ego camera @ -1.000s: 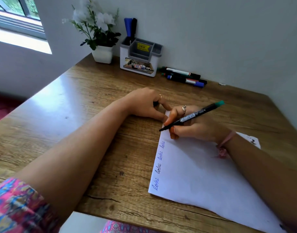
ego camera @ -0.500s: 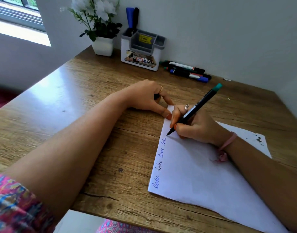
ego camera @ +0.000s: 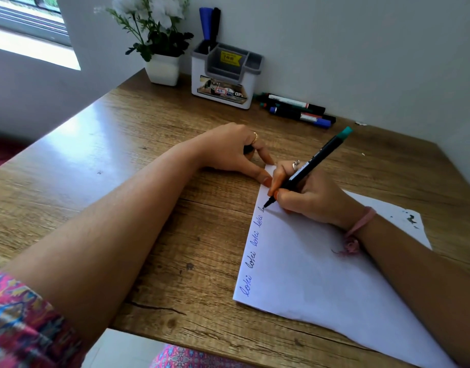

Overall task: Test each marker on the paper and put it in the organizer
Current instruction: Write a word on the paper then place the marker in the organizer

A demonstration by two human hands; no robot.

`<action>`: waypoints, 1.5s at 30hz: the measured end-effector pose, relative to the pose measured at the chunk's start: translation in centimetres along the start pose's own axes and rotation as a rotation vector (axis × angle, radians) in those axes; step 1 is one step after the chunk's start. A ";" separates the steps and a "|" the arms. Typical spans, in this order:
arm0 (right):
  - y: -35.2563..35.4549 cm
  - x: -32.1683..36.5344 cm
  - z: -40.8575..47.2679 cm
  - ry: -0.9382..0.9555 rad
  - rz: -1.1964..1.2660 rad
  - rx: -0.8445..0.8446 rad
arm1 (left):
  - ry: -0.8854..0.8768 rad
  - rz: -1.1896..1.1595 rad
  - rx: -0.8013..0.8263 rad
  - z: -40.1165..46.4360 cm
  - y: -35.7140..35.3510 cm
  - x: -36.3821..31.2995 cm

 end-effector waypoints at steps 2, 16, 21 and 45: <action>0.0 -0.1 0.0 0.003 -0.007 -0.007 | -0.003 0.002 0.001 0.0 0.0 -0.1; 0.0 0.0 0.0 0.010 -0.001 -0.047 | 0.013 0.012 0.013 0.0 0.0 0.0; 0.1 0.1 0.1 0.018 -0.023 -0.054 | 0.001 0.003 0.012 0.0 -0.1 0.0; 0.0 0.2 0.2 0.046 -0.036 -0.083 | 0.048 -0.013 0.017 0.1 0.0 -0.1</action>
Point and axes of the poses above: each hand's wrist, its own z-axis towards the middle knuckle, its own y-axis out of the back of the hand, x = y × z, the point moved 3 cm from there along z, towards the middle knuckle, and after that the axes turned 2 degrees about -x, right-handed, at the moved point
